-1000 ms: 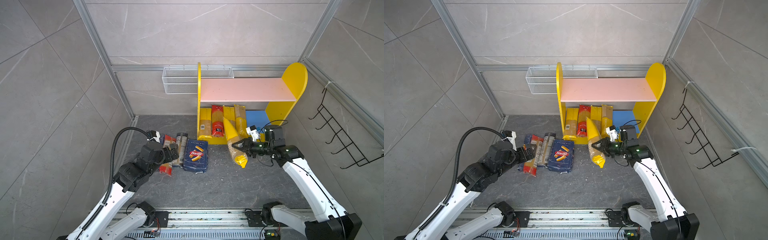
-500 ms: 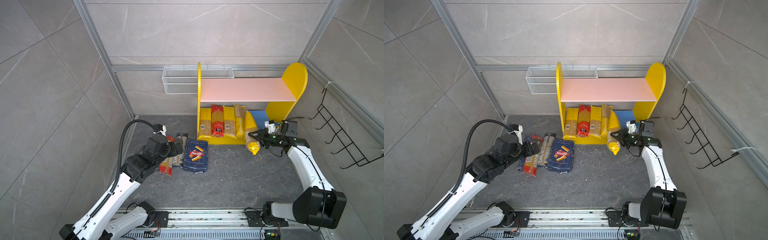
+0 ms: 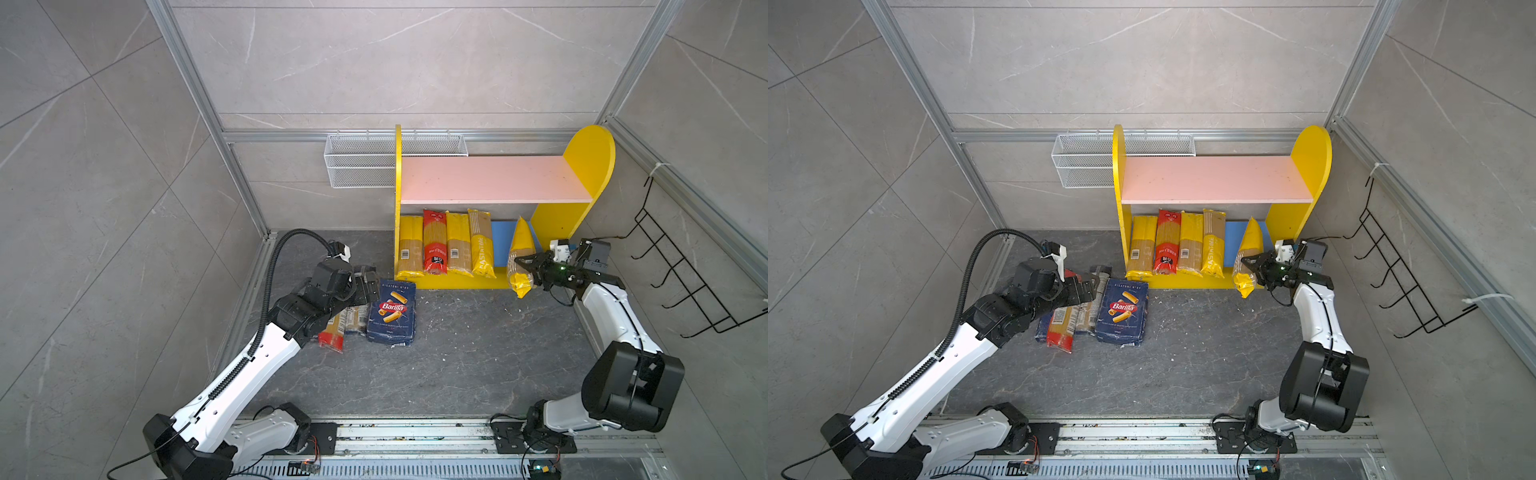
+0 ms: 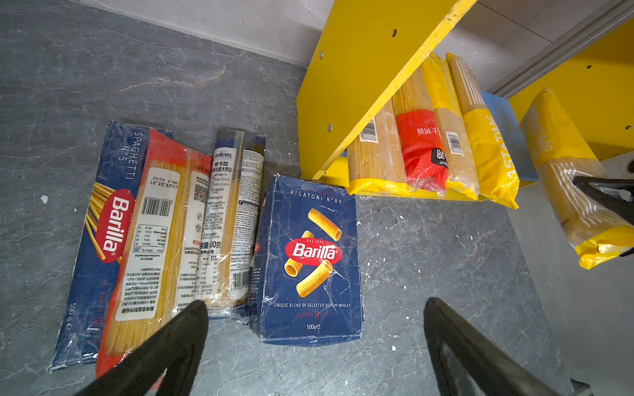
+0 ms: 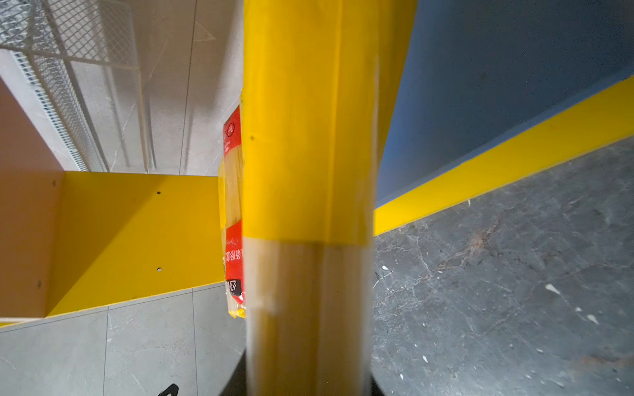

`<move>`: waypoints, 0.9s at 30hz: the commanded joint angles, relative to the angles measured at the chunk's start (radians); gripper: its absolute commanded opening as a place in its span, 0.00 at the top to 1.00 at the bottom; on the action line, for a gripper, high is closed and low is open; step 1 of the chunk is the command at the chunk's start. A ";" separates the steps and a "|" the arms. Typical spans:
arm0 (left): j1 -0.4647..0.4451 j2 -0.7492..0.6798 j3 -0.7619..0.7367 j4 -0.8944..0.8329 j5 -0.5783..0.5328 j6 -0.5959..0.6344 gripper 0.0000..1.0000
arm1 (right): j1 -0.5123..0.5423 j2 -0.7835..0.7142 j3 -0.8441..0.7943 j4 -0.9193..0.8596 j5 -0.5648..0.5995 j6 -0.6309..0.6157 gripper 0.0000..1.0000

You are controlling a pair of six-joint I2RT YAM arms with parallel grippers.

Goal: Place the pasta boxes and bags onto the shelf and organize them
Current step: 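Carry the bag to the shelf while the left gripper rises over the pasta pile, then stand the bag upright at the end of the shelf row with the right gripper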

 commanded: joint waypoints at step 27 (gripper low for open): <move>0.044 -0.034 -0.026 0.060 -0.005 0.032 0.00 | 0.056 0.260 0.327 0.083 0.051 -0.090 0.77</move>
